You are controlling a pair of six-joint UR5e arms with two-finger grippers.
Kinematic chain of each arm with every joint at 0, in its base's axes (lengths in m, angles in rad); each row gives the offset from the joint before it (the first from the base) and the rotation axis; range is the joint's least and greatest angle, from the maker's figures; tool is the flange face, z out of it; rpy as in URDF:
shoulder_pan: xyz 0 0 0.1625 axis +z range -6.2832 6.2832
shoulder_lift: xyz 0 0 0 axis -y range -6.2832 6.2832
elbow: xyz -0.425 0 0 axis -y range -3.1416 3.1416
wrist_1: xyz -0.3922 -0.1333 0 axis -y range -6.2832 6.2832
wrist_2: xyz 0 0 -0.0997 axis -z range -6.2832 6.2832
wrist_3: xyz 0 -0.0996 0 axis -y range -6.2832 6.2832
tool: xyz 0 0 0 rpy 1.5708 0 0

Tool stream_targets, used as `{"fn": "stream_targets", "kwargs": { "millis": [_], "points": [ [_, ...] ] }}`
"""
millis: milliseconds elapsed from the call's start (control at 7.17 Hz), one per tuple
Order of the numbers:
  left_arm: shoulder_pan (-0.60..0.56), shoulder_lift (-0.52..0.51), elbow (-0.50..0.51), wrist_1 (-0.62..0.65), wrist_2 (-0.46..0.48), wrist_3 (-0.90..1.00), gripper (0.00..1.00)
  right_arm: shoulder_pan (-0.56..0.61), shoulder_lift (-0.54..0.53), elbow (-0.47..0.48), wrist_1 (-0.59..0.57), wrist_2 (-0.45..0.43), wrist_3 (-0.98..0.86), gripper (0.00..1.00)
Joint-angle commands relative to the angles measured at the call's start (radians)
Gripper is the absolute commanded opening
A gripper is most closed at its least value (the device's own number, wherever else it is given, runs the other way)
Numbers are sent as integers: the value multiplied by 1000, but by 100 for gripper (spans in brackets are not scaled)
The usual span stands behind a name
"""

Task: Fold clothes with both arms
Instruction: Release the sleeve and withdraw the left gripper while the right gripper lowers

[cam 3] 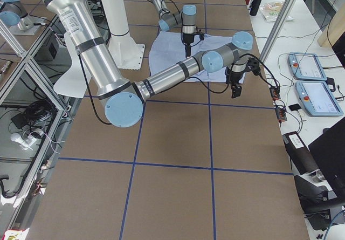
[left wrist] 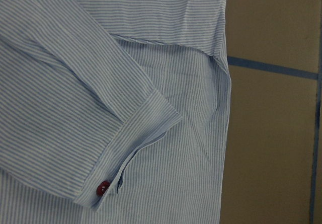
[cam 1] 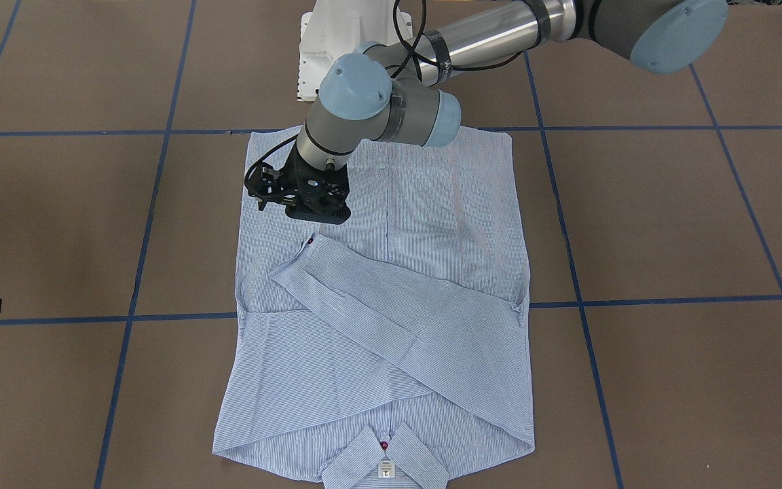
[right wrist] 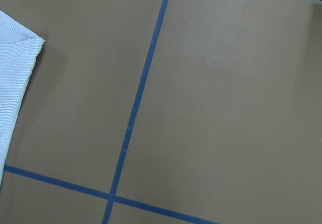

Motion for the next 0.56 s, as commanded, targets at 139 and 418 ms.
{"fn": "stream_targets", "kwargs": {
  "millis": [139,418],
  "points": [
    [-19,178,-292,220,4,146,100,-178,-139,281,0,-100,314,100],
    [-79,333,-497,388,5,322,100,-327,-237,473,1,-200,541,100]
  ]
}}
